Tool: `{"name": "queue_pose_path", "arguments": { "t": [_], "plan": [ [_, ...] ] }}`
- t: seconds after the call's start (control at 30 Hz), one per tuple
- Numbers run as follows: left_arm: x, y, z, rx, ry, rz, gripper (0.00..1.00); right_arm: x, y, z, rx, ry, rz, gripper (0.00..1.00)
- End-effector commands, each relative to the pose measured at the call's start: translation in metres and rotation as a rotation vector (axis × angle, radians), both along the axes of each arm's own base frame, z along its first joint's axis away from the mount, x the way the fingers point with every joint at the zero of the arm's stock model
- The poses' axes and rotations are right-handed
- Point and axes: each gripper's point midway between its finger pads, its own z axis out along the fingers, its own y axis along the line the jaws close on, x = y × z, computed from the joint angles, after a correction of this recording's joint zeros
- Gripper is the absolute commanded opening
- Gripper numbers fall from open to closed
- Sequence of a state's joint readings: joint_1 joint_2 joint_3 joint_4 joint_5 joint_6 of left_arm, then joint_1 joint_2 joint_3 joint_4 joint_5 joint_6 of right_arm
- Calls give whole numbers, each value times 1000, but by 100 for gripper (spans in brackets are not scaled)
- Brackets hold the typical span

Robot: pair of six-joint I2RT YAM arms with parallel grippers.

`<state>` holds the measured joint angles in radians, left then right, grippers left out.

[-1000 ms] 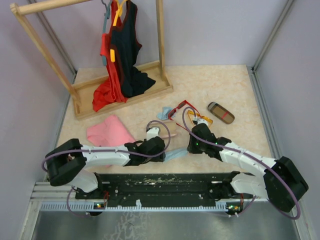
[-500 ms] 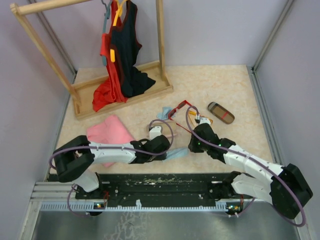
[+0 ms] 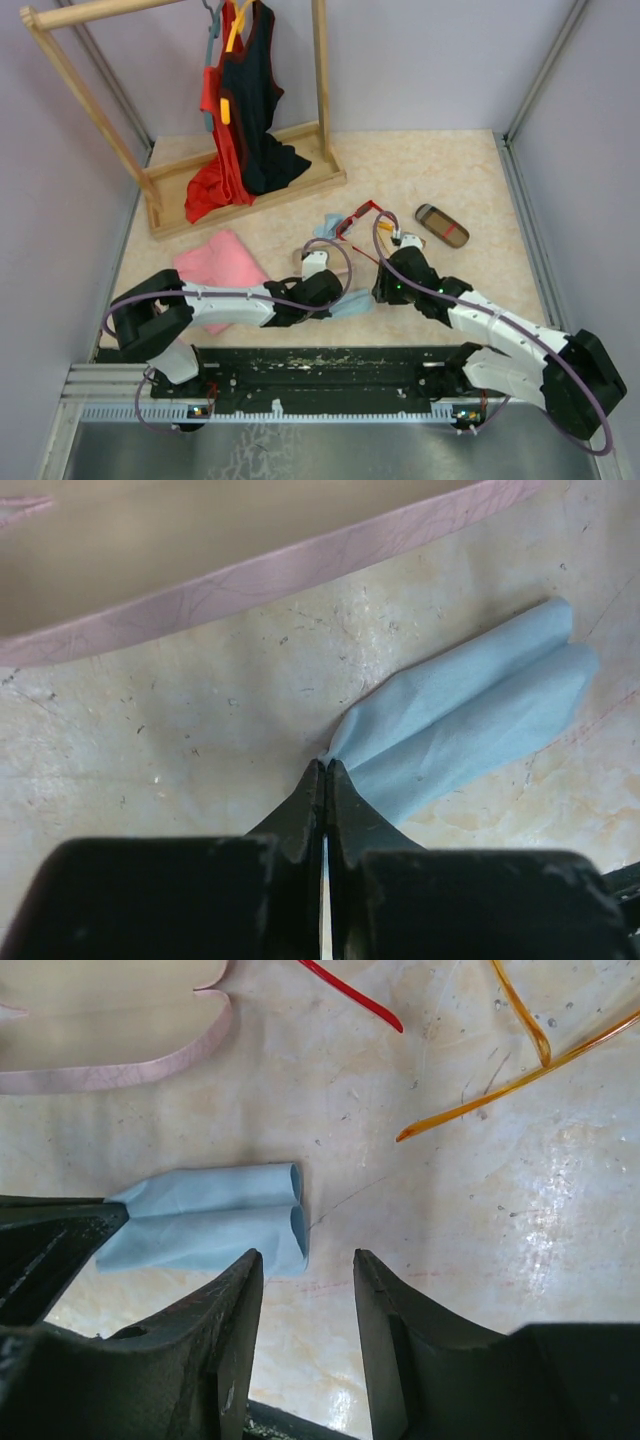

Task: Organize the sunglasses
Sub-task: Fold the glasses cleaning cloth at the center of the board.

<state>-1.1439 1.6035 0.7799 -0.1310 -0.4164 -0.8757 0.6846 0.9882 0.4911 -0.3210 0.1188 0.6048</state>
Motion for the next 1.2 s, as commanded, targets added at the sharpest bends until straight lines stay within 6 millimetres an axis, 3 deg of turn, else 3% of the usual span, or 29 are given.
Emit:
{"name": "queue_pose_path", "arguments": {
  "t": [0.0, 0.33, 0.67, 1.17],
  "plan": [
    [10, 5, 1, 48, -86, -79, 0, 20, 18, 12, 30, -31, 14, 43],
    [23, 8, 5, -21, -139, -186, 0, 39, 44, -2, 22, 20, 57, 41],
    [27, 8, 6, -33, -154, -221, 0, 49, 48, -15, -38, 44, 72, 43],
    [26, 10, 6, -36, -145, -202, 0, 34, 46, -37, -187, 135, 97, 40]
  ]
}}
